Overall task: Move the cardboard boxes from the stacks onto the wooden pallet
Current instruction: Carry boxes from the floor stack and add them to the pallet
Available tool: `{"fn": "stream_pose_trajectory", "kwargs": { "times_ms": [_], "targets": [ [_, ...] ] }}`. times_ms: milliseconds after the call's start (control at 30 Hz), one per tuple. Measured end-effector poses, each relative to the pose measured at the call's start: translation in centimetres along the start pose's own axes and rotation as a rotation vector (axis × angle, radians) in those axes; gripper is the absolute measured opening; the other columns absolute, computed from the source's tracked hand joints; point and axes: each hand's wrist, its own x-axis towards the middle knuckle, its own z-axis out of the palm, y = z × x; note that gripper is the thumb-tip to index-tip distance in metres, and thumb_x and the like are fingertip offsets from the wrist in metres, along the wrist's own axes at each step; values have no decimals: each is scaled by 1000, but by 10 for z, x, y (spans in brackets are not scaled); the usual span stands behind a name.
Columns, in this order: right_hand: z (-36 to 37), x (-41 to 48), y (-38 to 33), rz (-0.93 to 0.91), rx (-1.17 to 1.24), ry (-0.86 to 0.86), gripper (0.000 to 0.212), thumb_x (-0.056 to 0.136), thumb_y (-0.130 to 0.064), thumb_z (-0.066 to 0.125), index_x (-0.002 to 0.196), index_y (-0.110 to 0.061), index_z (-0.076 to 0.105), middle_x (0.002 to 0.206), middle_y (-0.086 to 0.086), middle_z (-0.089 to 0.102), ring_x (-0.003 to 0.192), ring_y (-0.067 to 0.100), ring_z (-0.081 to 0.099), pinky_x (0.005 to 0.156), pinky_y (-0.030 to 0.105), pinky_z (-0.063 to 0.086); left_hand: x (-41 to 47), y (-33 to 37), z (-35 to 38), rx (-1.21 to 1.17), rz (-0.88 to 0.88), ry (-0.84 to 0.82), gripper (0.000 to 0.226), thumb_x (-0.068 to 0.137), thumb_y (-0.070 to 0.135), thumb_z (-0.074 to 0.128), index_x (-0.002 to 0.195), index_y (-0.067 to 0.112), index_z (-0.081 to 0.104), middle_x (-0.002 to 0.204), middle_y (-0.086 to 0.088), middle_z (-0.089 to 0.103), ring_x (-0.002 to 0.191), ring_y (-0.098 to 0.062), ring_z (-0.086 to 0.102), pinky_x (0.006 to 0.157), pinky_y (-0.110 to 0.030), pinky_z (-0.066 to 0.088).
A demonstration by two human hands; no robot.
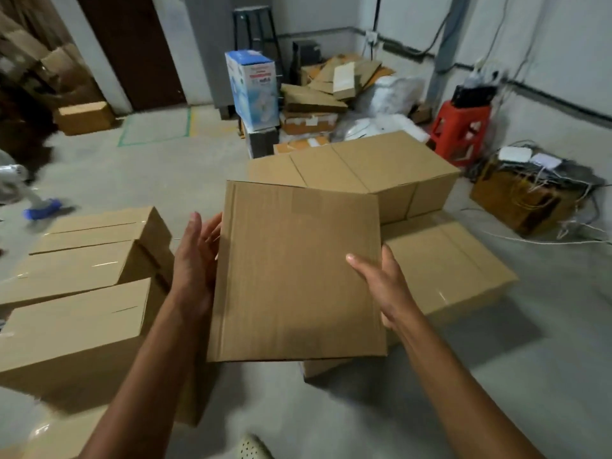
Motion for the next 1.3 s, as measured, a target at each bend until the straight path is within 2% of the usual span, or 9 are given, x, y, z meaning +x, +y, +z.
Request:
{"fn": "stream_pose_trajectory", "kwargs": {
  "times_ms": [100, 433, 533, 633, 800, 900, 1033, 1133, 1300],
  "targets": [
    [-48, -5, 3, -20, -32, 75, 125, 51, -84, 75, 155, -32, 29, 152, 1, 49, 134, 25, 52, 106, 53, 49, 2, -3, 43, -16, -39, -49, 77, 88, 79, 39, 141, 26, 56, 141, -5, 60, 132, -33, 53, 107, -59, 41],
    [-128, 29, -2, -24, -186, 109, 116, 62, -77, 68, 159, -33, 21, 158, 3, 40, 140, 28, 45, 109, 55, 46, 82, -8, 140, 35, -335, 80, 79, 84, 76, 54, 135, 15, 57, 127, -8, 61, 120, -29, 55, 110, -54, 38],
    [-134, 60, -2, -28, -216, 86, 118, 62, -79, 67, 159, -33, 19, 159, 3, 38, 141, 28, 44, 108, 56, 45, 110, -13, 154, 43, -376, 118, 47, 87, 60, 56, 102, 16, 64, 100, -4, 60, 94, -22, 56, 88, -39, 46],
    [-136, 100, 3, 20, -209, 42, 112, 68, -82, 65, 159, -35, 19, 162, 3, 33, 143, 29, 40, 109, 58, 43, 136, -19, 158, 22, -428, 131, 30, 84, 43, 53, 70, 17, 48, 70, -2, 44, 67, -17, 44, 64, -33, 34],
    [-133, 165, -3, 286, 4, -75, 107, 72, -94, 39, 153, -24, 34, 153, 15, 44, 129, 30, 52, 102, 57, 45, 165, -43, 144, -73, -573, 169, 6, 77, 19, 51, 78, 13, 48, 70, -2, 44, 59, -16, 44, 54, -29, 35],
    [-137, 202, -6, 587, 37, -258, 113, 65, -95, 44, 156, -28, 34, 155, 17, 39, 140, 49, 35, 95, 83, 28, 167, -69, 131, -133, -641, 172, 19, 76, 7, 50, 95, 9, 52, 91, -9, 52, 74, -19, 54, 61, -27, 44],
    [-118, 223, 4, 755, -219, -349, 98, 67, -68, 74, 151, -29, 40, 159, 17, 31, 138, 56, 32, 70, 84, 40, 153, -106, 124, -182, -729, 195, 18, 90, -6, 35, 85, 3, 50, 91, -16, 55, 75, -23, 56, 63, -26, 49],
    [-105, 234, 24, 753, -257, -322, 69, 90, -47, 70, 149, -26, 42, 163, 13, 23, 140, 52, 31, 70, 75, 53, 153, -146, 107, -217, -733, 283, 22, 85, -12, 36, 79, 6, 46, 97, -18, 54, 70, -25, 63, 51, -27, 57],
    [-99, 243, 70, 793, -293, -384, 57, 97, -38, 63, 148, -20, 44, 162, 11, 29, 144, 47, 30, 78, 75, 52, 136, -193, 100, -190, -719, 404, 36, 84, -21, 29, 84, 6, 53, 89, -17, 58, 69, -23, 63, 53, -24, 57]
  ]
}}
